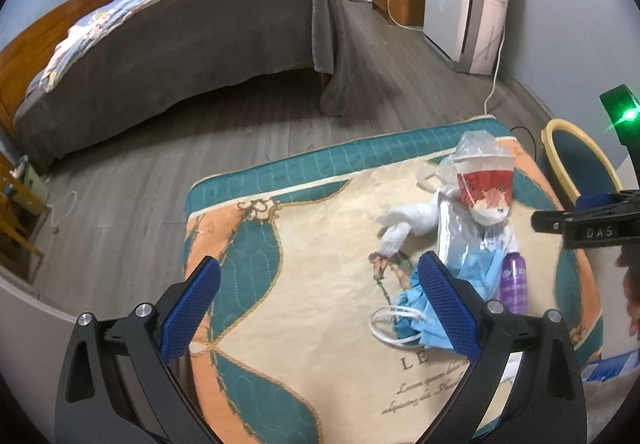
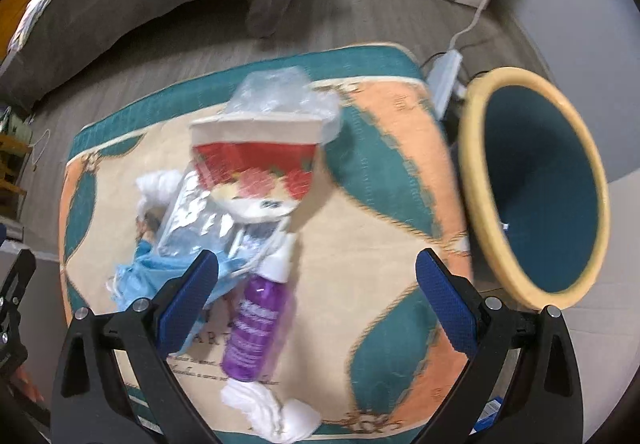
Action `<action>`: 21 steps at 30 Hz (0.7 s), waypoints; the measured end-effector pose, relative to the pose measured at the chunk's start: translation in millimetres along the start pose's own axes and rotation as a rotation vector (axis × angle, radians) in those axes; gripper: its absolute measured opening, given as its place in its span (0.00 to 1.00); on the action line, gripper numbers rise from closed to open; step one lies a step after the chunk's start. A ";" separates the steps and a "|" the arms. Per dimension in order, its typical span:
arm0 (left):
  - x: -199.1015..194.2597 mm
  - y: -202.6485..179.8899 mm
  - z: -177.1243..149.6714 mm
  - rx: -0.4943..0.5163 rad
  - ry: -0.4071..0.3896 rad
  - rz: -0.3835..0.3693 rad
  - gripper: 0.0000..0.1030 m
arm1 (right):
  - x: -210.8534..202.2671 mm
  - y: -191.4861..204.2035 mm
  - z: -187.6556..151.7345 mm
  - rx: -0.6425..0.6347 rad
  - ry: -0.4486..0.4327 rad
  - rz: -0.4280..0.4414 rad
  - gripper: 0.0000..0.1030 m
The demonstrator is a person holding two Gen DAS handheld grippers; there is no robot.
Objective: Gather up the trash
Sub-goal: 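Move both tools back over the stool, then grasp the blue face mask with the right tool and lift it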
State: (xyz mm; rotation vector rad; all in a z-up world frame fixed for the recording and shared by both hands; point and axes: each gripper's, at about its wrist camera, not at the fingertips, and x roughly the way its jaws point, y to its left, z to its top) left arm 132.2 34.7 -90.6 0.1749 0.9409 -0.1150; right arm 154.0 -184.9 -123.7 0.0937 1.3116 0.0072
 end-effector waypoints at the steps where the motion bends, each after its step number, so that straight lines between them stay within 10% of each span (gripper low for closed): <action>1: 0.4 2.3 -0.9 -0.001 0.004 0.001 0.95 | 0.7 4.9 -0.8 -0.008 0.002 0.007 0.94; 8: 3.9 23.6 -8.5 -0.041 0.032 0.006 0.95 | 5.7 41.9 -4.6 0.008 0.036 0.119 0.90; 17: 13.9 25.0 -25.3 0.001 0.084 -0.018 0.95 | 19.3 81.9 -14.3 -0.047 0.109 0.197 0.54; 21: 20.4 9.5 -30.6 0.054 0.108 -0.041 0.95 | 21.4 86.6 -16.4 -0.083 0.123 0.179 0.12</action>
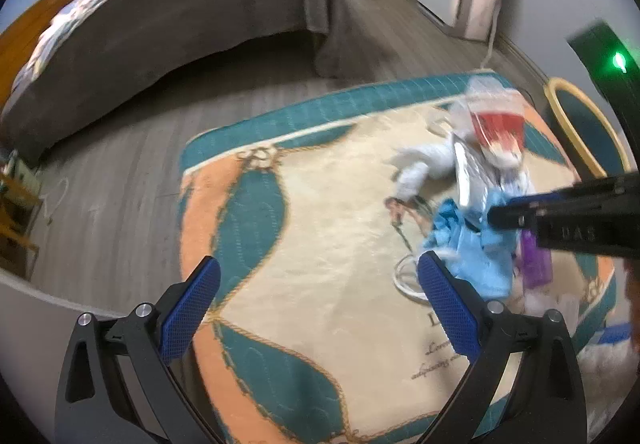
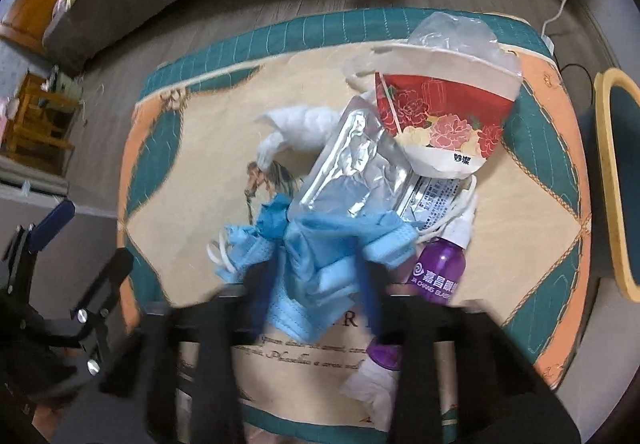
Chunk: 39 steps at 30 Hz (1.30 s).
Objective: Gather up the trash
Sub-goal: 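Grasp the blue face mask with the right tool and lift it, then grasp a second blue face mask with the left tool and lift it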
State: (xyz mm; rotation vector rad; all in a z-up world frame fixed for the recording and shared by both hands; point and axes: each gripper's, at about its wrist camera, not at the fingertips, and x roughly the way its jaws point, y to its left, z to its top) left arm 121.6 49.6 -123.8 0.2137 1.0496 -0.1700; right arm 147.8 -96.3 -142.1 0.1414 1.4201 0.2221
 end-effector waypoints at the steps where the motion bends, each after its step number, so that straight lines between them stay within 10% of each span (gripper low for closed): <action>1: 1.1 -5.2 -0.5 0.016 0.001 -0.009 0.95 | -4.6 -1.5 -0.1 -0.001 -0.011 -0.001 0.10; 11: 27.8 -64.9 -9.0 0.134 0.040 -0.135 0.95 | -81.0 -10.5 0.5 -0.044 -0.222 -0.080 0.08; 21: 16.3 -126.0 -15.8 0.282 -0.045 -0.128 0.90 | -97.6 -56.8 5.5 0.045 -0.236 -0.036 0.08; 24: 32.3 -132.8 -19.5 0.274 0.038 -0.154 0.65 | -103.5 -71.2 6.6 0.072 -0.246 -0.022 0.08; 29: 38.6 -151.3 -29.6 0.378 0.039 -0.103 0.57 | -106.7 -81.2 5.0 0.070 -0.242 -0.012 0.08; 33: 36.7 -153.8 -29.1 0.399 0.051 -0.106 0.23 | -113.2 -86.9 3.1 0.044 -0.254 -0.028 0.08; 39: 2.9 -136.0 -7.6 0.344 -0.043 -0.137 0.19 | -132.9 -102.4 4.6 0.046 -0.293 -0.016 0.08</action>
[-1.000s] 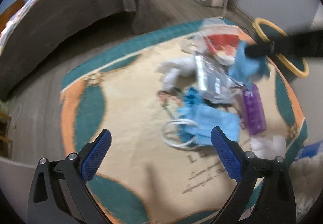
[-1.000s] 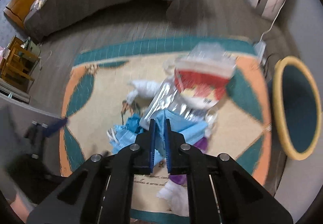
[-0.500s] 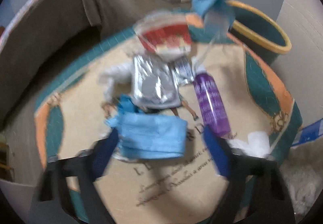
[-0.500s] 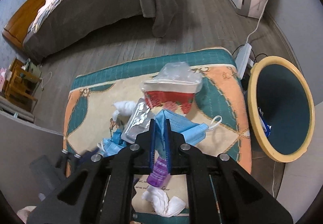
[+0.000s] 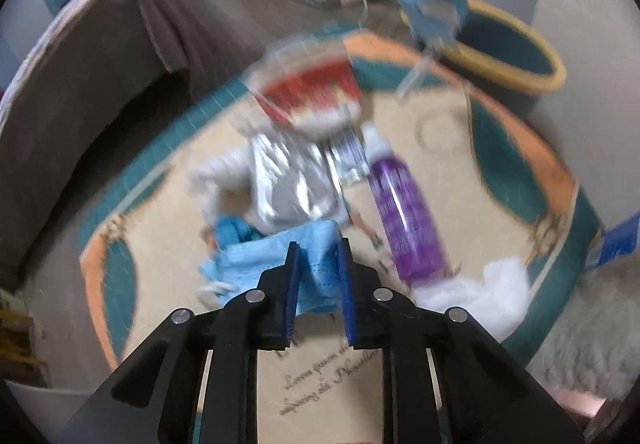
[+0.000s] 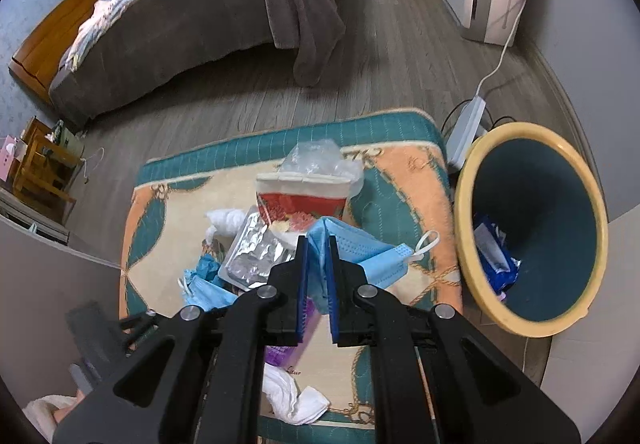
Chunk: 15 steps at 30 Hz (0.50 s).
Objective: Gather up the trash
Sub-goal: 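Grasp a second blue face mask with the left tool and lift it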
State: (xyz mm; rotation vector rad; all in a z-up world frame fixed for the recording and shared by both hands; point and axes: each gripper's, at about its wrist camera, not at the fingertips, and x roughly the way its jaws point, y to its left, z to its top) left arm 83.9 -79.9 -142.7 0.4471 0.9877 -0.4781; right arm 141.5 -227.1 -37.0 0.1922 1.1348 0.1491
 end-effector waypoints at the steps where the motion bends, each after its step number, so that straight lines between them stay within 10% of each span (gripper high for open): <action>1: -7.9 7.5 4.5 -0.040 -0.026 -0.015 0.19 | -5.8 -3.3 3.0 0.010 -0.017 0.006 0.08; 15: -68.4 23.4 55.5 -0.216 -0.263 -0.118 0.18 | -28.6 -44.5 12.9 0.039 -0.094 -0.035 0.08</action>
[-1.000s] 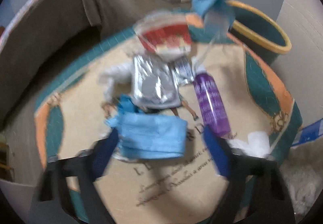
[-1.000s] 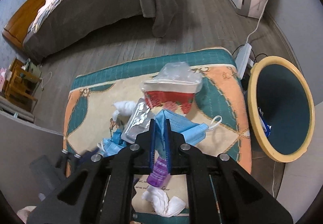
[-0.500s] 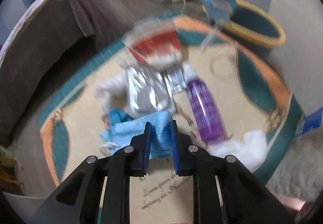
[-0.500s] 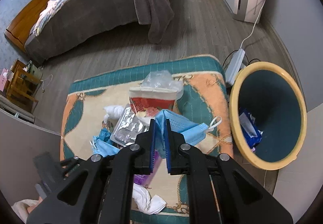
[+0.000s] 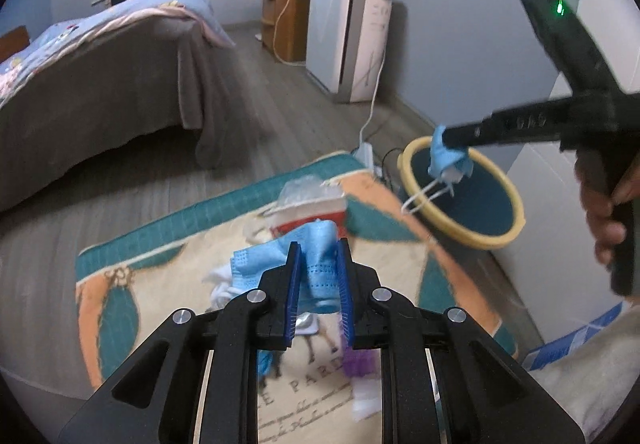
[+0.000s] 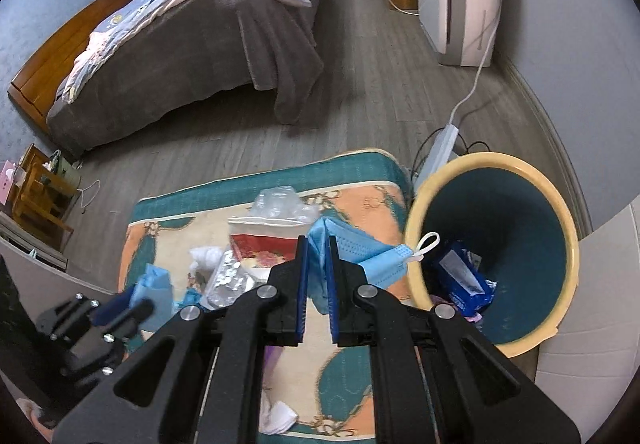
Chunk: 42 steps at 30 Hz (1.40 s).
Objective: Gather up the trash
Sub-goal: 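Grasp a second blue face mask with the left tool and lift it, then carry both masks over the wastebasket and open both tools to drop them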
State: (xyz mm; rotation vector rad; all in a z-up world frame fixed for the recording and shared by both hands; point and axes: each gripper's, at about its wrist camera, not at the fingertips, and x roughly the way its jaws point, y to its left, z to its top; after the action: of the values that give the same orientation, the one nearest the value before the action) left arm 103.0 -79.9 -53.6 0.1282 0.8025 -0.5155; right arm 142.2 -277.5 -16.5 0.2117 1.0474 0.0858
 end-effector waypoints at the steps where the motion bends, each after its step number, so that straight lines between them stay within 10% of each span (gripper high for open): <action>1: 0.7 -1.5 1.9 0.002 -0.005 -0.003 0.18 | -0.3 -5.5 0.1 0.002 -0.003 -0.009 0.08; 42: 89.5 -140.2 70.6 0.056 0.075 -0.137 0.18 | -8.5 -164.4 -0.4 0.263 -0.070 -0.156 0.08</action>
State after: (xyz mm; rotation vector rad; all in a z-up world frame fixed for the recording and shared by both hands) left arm 132.7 -258.1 -57.1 0.1459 0.8742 -0.6661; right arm 132.6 -439.4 -44.8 0.3677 1.0008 -0.1998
